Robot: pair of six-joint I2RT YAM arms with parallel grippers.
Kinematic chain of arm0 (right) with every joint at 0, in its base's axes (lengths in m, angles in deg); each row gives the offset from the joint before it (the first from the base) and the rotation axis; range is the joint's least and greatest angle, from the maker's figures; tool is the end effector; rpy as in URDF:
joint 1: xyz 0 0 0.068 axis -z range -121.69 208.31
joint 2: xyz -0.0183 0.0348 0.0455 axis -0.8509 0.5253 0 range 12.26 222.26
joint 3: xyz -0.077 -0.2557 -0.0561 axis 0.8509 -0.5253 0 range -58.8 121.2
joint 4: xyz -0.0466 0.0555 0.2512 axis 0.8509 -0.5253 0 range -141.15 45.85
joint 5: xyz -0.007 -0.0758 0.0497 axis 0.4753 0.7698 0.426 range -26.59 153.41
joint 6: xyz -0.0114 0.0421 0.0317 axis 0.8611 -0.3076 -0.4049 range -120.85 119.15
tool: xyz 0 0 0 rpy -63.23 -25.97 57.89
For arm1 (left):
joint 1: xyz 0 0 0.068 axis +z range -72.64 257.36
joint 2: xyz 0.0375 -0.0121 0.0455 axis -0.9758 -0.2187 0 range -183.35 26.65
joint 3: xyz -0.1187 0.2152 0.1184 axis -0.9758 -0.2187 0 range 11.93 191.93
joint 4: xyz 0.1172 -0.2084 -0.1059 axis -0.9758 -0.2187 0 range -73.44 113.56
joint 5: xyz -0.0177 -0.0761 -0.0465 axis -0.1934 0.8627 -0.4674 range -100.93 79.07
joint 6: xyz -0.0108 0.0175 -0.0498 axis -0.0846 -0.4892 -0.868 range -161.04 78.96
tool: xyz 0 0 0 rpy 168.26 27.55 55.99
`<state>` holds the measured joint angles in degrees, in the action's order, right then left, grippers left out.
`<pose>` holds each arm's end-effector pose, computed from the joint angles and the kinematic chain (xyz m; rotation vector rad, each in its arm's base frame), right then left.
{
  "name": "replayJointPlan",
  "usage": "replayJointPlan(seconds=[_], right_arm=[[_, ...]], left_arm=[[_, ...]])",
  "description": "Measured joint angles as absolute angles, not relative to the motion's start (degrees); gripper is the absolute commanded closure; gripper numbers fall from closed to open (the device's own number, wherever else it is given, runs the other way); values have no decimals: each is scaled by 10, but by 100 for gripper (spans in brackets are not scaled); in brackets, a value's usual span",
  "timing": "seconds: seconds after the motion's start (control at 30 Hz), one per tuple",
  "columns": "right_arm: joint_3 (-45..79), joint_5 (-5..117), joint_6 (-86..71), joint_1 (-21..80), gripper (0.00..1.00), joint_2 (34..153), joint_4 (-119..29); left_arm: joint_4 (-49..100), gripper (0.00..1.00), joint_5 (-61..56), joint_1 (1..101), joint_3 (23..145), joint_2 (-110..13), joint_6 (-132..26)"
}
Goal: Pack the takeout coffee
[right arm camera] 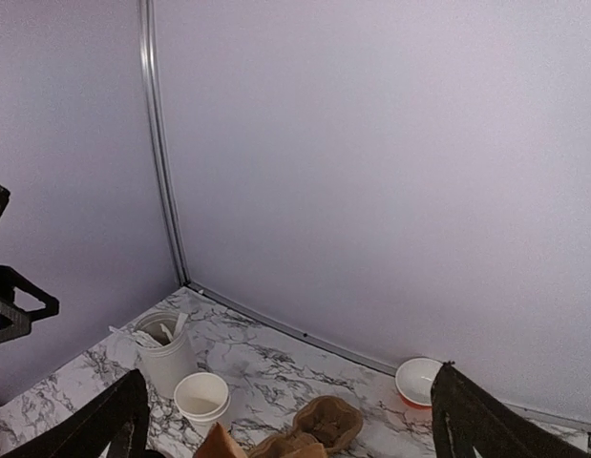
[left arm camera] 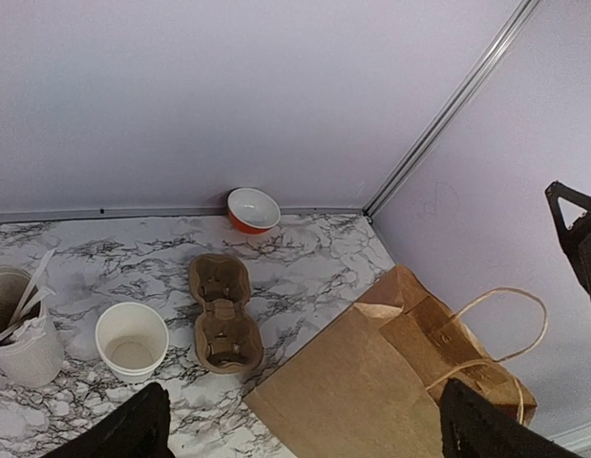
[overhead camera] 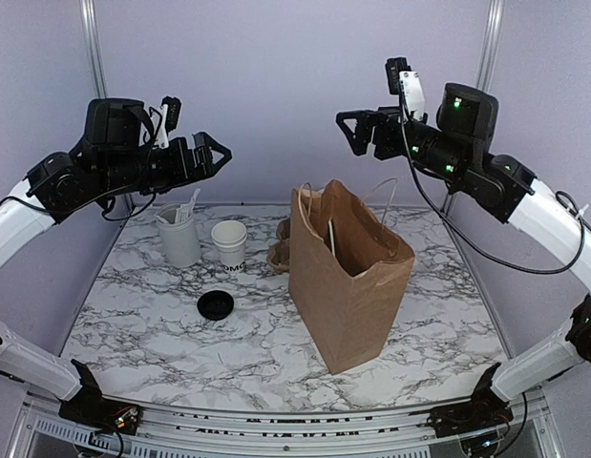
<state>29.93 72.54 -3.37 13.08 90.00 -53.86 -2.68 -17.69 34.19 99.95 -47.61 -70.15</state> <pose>0.2168 0.2104 0.4796 -0.4518 1.5070 0.5347 0.2063 -0.1877 0.4606 0.1399 1.8536 -0.7908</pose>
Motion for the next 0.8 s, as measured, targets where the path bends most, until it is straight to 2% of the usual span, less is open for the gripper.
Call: replayJointPlan(seconds=[0.2,0.43,0.67,0.8], right_arm=[[266,706,-58,256,0,865,-550],[131,678,-99,402,0,801,-535],[-45,672,-138,492,0,764,-490],[-132,717,-148,507,0,751,-453]], left_arm=[[-22,1,-221,362,941,-451,-701],[-3,1,-241,431,838,-421,-720],[32,1,-314,445,691,-365,-737],[87,1,-371,458,605,-316,-738]])
